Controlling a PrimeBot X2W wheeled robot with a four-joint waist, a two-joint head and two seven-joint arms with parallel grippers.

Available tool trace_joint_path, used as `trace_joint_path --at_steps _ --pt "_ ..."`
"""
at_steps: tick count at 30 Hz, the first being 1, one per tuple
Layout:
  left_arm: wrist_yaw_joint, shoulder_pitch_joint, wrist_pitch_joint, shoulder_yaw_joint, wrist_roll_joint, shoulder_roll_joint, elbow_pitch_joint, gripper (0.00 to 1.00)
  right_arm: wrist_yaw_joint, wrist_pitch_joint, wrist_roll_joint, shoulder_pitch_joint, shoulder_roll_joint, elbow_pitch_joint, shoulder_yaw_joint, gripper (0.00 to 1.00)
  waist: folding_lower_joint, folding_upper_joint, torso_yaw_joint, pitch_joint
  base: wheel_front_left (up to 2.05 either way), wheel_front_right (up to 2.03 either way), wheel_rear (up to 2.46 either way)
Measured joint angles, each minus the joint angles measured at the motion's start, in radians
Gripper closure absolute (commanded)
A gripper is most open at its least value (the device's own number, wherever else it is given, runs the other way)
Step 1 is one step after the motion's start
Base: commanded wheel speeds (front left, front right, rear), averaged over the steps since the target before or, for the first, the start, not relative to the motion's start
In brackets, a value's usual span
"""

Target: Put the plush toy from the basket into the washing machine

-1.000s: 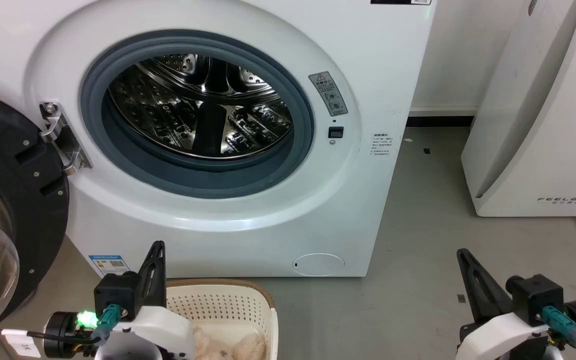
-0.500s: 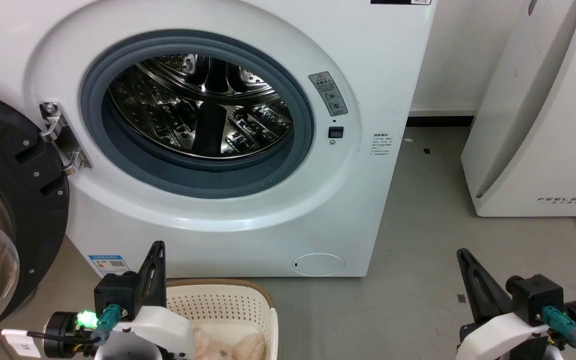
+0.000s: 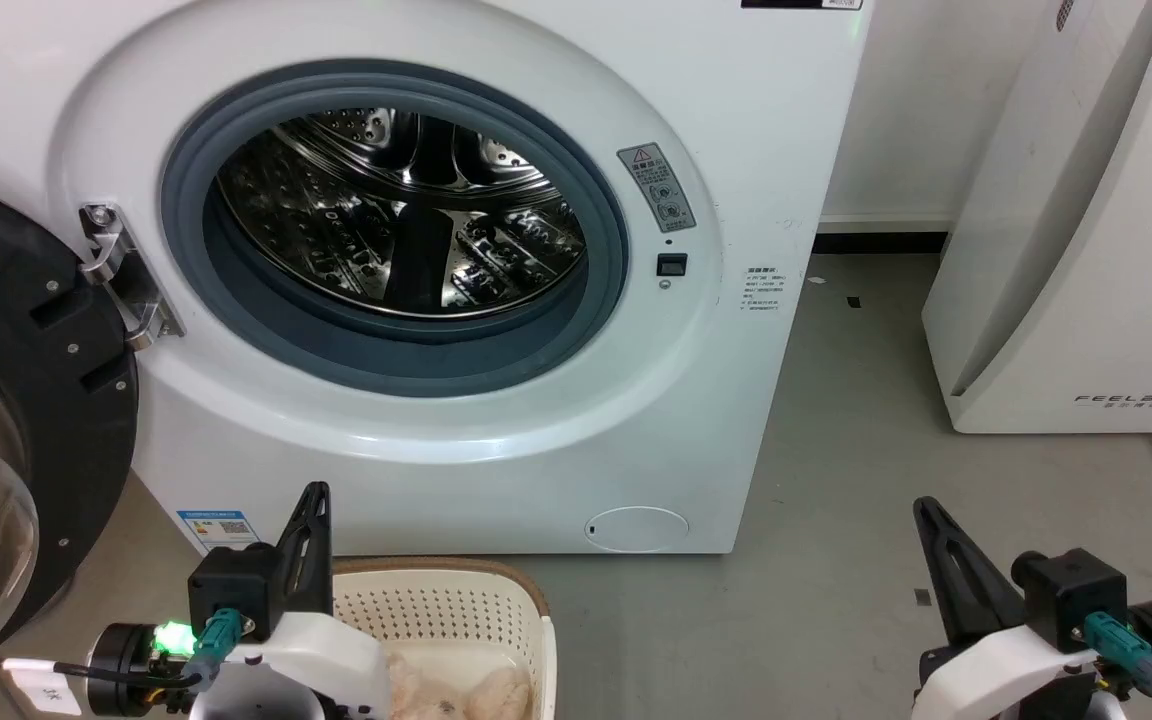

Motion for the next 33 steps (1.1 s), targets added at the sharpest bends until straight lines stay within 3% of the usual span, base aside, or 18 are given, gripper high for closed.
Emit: trace_joint_path --at_steps 1,19,33 --pt "0.0 0.0 0.0 0.0 0.0 0.0 0.0 0.0 0.0 0.0 0.0 0.0 0.0 0.0 0.0 0.0 0.0 0.0 0.0 0.0 0.0 0.0 0.0" --pt "0.011 -0.003 -0.02 -0.012 -0.005 0.0 0.019 0.0 0.0 -0.021 0.021 0.001 0.0 -0.001 -0.018 0.0 0.0 0.0 0.0 0.01 0.0 0.0 0.0" --pt "0.009 -0.066 -0.055 -0.03 -0.006 0.022 0.127 0.0 0.0 -0.056 0.045 -0.004 0.0 -0.006 -0.027 0.0 0.0 0.0 -0.003 0.058 0.0 0.0 0.0"
